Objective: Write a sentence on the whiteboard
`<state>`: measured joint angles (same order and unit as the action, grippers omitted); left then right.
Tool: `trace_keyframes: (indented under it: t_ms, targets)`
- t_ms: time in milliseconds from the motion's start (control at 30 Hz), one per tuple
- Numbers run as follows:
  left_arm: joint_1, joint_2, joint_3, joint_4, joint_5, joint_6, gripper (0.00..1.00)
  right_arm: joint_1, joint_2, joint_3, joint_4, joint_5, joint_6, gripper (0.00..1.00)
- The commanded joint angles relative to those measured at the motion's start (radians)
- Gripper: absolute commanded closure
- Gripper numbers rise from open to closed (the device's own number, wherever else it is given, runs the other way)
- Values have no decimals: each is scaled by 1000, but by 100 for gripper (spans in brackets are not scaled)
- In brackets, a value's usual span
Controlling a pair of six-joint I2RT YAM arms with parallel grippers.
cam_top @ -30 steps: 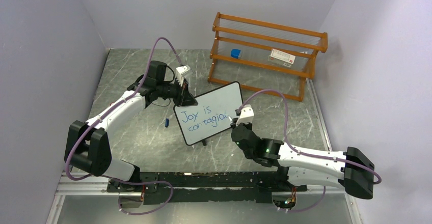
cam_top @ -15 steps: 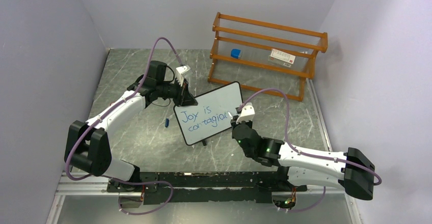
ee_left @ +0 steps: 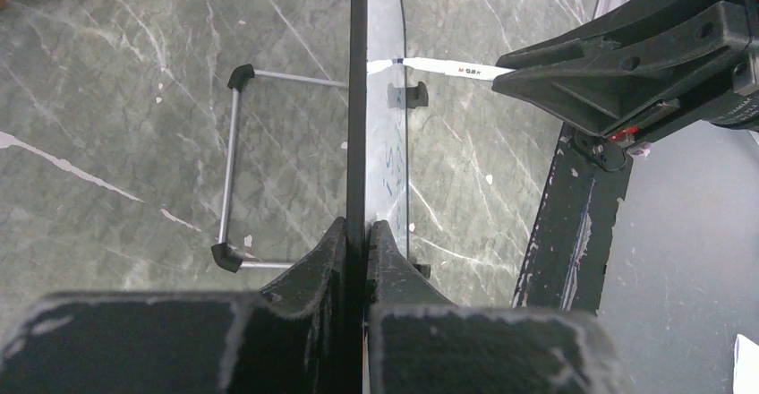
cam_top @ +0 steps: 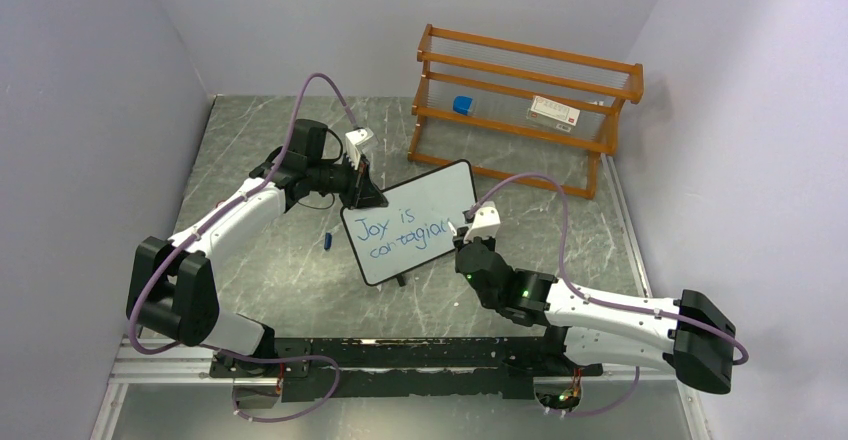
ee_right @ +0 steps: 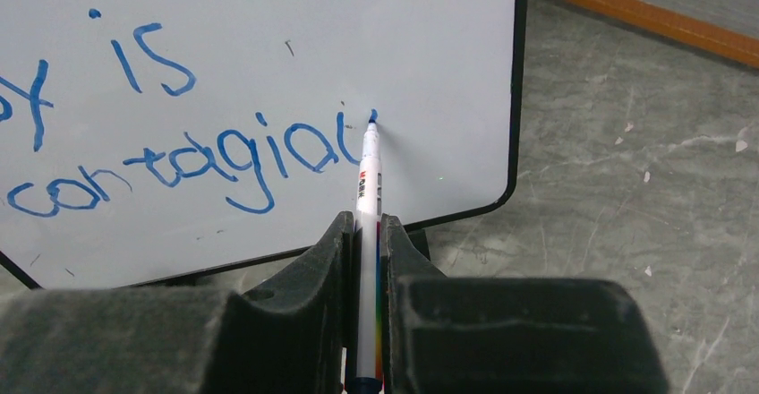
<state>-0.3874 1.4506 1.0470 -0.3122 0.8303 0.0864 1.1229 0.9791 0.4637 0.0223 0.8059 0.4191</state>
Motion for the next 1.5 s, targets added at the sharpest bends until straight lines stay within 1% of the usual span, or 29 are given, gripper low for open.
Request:
trace_keyframes:
  t_ms: [0,300,633,967,1467]
  targets:
    - [4,37,-15,-74,-132,85,95,-7,8,-2,-52,-44,40,100]
    - [4,36,-14,-74,-131,87,95,-7,1,-12,-103,-49,79,100]
    - [4,36,-15,-74,-131,87,95,-6,-10,-14,-131,-9,101,100]
    - [4,38,-13,-76,-132,87,95,-5,-48,-29,-68,-80,43,100]
    - [3,36,-15,-76,-132,88,95,-5,-20,-18,-28,-61,30,100]
